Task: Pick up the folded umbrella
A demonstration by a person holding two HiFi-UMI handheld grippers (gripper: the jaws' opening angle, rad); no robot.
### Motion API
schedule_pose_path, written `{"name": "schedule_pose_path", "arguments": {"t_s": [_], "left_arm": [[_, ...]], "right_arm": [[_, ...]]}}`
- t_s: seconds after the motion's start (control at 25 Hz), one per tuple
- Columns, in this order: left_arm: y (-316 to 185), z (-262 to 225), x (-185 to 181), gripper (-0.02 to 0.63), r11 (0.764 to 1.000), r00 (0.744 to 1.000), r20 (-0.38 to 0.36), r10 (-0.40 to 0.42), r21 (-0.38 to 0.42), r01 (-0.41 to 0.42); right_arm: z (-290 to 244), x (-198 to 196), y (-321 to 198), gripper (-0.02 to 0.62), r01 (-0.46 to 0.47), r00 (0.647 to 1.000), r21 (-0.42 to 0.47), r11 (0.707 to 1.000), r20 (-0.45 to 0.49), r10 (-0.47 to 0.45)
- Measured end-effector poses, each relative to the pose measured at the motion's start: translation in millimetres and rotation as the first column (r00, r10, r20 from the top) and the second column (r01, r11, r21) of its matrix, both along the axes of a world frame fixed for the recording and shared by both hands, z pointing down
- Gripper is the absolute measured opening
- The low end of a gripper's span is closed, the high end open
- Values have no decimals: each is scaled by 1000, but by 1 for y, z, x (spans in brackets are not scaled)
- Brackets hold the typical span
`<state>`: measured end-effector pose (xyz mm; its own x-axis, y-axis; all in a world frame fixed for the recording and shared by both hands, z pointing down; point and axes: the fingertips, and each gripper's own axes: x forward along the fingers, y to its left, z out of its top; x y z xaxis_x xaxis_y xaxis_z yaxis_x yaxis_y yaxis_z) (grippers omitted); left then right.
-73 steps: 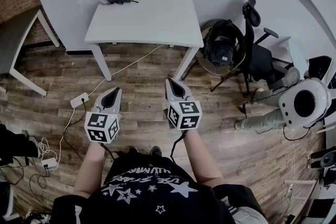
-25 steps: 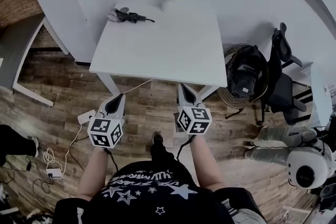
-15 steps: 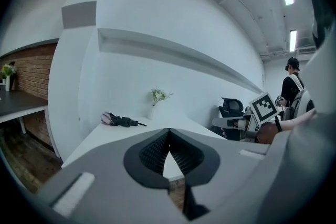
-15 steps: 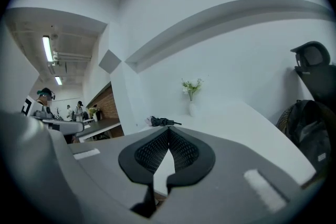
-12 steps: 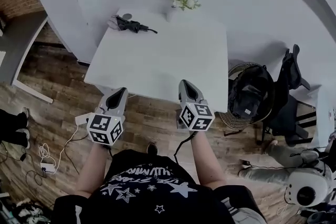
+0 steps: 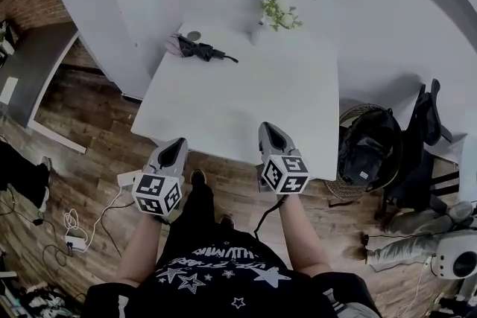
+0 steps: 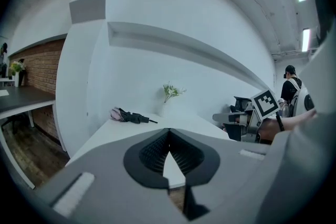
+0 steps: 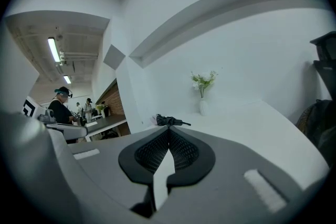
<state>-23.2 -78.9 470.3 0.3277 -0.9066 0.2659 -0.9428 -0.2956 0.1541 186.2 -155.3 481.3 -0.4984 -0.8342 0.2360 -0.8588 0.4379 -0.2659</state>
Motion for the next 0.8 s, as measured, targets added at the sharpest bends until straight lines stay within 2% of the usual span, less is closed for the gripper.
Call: {"name": "schedule_pose_path", "arguments": {"t_s": [0.44,0.8], "left_arm": [[-101,-14,-61,3,998,999,-35,-2,64,4],[-189,-26,-112,3,998,999,-29,-19,64,21]], "right_arm": [[-23,-55,-109,17,42,998,35,999,-50,-41],[-40,-113,-192,17,120,986,36,992,-118,-115]]}}
